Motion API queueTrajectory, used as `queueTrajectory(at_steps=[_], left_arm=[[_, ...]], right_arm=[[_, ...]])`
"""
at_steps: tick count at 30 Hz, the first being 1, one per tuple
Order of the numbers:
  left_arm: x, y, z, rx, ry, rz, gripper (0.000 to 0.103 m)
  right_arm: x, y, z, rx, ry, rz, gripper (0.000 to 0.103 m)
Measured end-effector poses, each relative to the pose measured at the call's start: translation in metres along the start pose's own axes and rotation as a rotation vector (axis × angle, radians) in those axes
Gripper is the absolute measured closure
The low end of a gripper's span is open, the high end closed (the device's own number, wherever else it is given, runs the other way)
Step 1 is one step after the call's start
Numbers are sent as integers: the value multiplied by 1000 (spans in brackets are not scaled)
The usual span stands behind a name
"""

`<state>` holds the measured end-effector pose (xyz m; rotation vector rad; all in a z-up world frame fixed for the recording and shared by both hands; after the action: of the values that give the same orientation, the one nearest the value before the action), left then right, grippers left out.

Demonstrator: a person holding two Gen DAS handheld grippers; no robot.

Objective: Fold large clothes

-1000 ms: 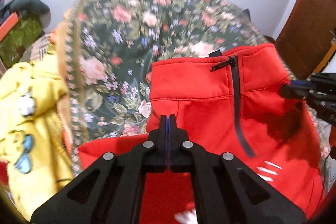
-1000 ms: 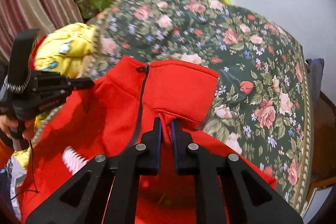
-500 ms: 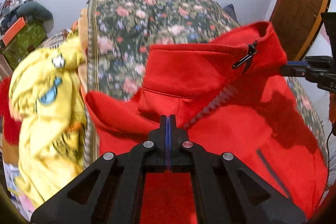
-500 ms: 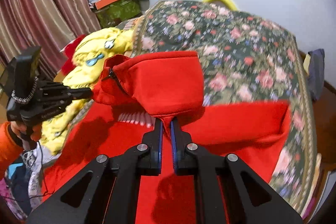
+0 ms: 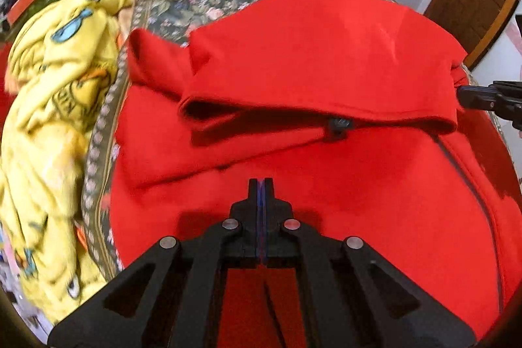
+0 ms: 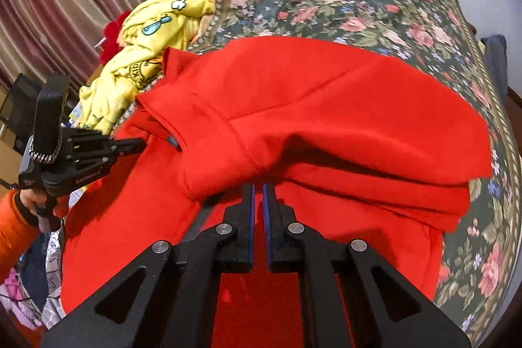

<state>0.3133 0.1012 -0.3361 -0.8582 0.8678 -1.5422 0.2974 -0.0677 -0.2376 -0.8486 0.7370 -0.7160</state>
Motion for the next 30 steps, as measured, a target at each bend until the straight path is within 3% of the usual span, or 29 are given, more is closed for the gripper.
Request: queueTrajectory(at_steps=[5,7,9,11,13,17,23,25,26,28,29,30], left_arm=[[-31,-19,1,28,-72,17,92],[-48,-27,9,48,-108,33,71],[-66,-34,19,78,-154,49,58],[-79,-36,27,91,-199,48,53],[-88,-33,36,98,-256,9,52],[-90,-13,50,79,-370,-139,51],[-67,32,53,-23,-388,-239,51],[-63,40,52,-25,-400,-263,53],[-61,40,53,-9,-397,-261,56],[-57,39,54,8,-362,-254,82],[-56,37,56,11,-340,-226,84],[-53,34,58,18,-317,-213,89]], right_arm=[[6,-16,3,49,33,-43,97],[6,-18,3,58,41,-61,86],[6,-19,6,72,63,-56,62],[4,-17,10,86,79,-50,52],[-1,-10,12,70,86,-28,51],[-6,12,18,18,129,23,51],[-8,43,19,-42,187,82,51],[-9,44,20,-32,192,96,51],[-9,43,21,-25,194,101,51],[-11,42,22,-22,191,110,52],[-12,40,22,-17,185,107,57],[-12,40,24,-13,179,100,68]])
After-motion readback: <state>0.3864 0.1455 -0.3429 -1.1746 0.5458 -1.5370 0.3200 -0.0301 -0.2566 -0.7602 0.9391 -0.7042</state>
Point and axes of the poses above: each gripper's, at about its wrist camera, not at the fingertips, and y roughly the way its jaws point, x to its right, z to its top, the point moved 9 cm from there along y, roughly the way its jaws point, and after that the axes turned 5 degrees about y, right-handed, at the moved point
